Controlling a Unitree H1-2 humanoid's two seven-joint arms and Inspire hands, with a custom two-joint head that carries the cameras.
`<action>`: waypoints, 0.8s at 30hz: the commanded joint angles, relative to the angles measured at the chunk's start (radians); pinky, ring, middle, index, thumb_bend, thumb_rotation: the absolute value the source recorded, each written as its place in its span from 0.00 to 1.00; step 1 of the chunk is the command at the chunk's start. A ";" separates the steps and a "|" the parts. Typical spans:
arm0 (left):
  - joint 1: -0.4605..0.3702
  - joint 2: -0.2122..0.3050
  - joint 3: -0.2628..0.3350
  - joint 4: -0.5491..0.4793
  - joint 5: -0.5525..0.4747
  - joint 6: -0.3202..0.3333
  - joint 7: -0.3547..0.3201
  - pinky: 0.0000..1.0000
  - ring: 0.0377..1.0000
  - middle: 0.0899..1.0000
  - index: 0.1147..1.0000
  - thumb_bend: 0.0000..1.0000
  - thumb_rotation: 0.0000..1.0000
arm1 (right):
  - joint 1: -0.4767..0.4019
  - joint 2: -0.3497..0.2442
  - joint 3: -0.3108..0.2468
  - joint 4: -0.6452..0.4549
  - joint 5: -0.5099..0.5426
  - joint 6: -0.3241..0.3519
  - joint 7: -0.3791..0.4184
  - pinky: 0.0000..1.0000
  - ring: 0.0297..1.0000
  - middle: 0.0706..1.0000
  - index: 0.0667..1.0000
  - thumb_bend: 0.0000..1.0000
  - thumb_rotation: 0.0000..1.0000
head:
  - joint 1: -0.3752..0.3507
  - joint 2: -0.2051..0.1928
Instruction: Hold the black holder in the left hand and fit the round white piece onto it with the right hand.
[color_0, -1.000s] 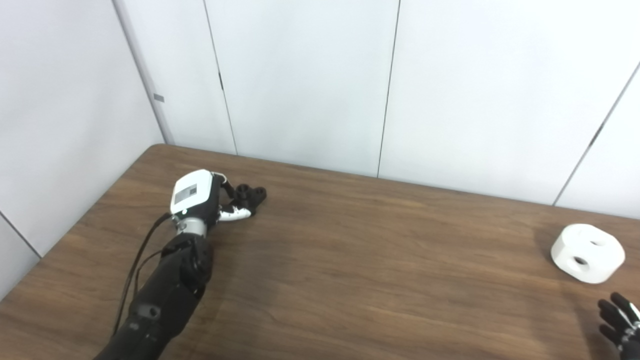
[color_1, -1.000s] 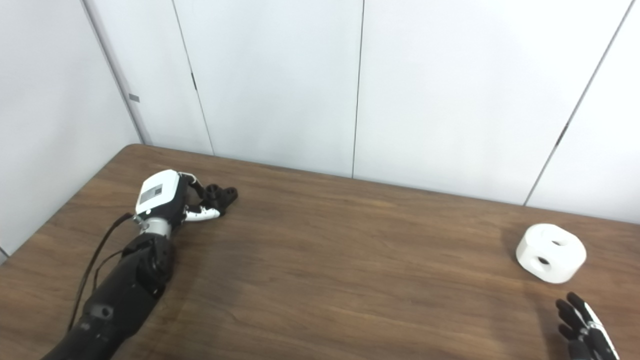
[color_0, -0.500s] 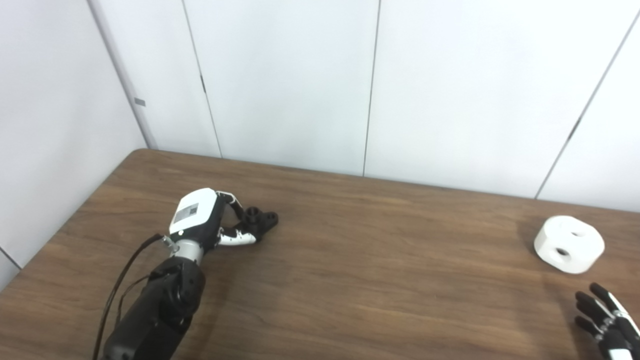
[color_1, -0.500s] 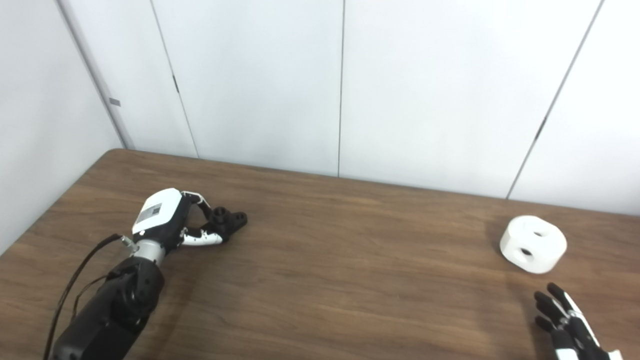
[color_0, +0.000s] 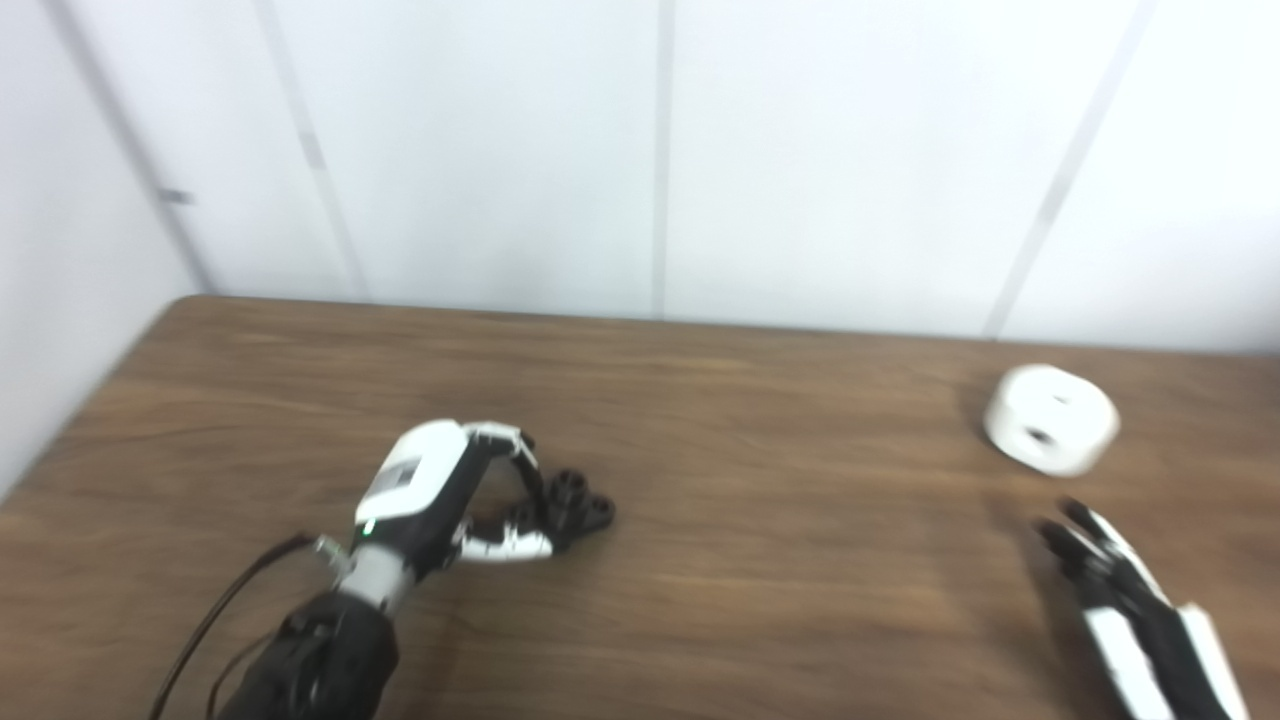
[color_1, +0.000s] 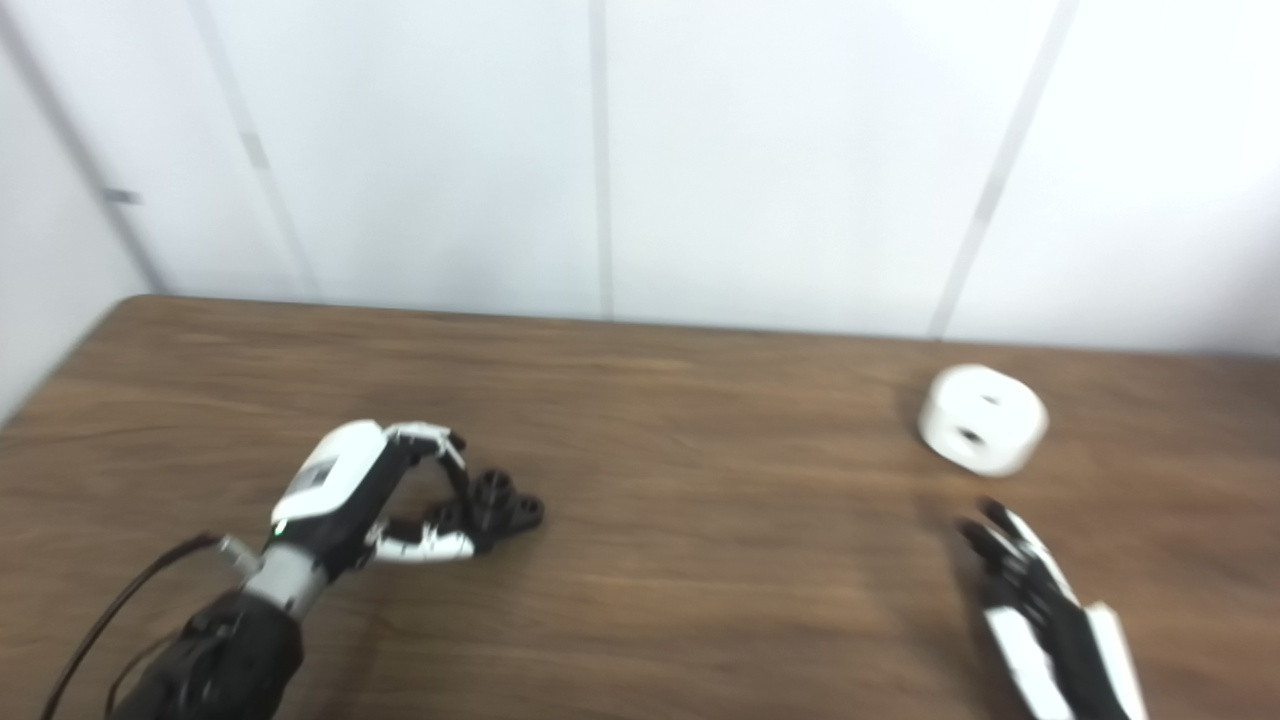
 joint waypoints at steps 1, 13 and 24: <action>0.002 0.001 -0.007 -0.061 0.020 -0.041 -0.002 0.75 0.84 0.76 0.42 0.52 0.06 | -0.001 0.011 0.008 -0.019 -0.014 -0.008 -0.014 0.90 0.88 0.83 0.89 0.58 0.90 | -0.003 0.004; 0.090 -0.070 -0.115 -0.089 0.108 -0.167 -0.025 0.79 0.84 0.75 0.42 0.52 0.06 | -0.003 0.029 0.035 -0.088 -0.060 0.060 -0.030 0.89 0.88 0.83 0.90 0.56 0.94 | -0.058 0.055; 0.137 -0.116 -0.147 -0.047 0.140 -0.259 0.008 0.86 0.84 0.75 0.42 0.51 0.06 | -0.003 0.027 0.039 -0.114 -0.069 0.089 -0.035 0.88 0.87 0.84 0.91 0.59 0.95 | -0.063 0.075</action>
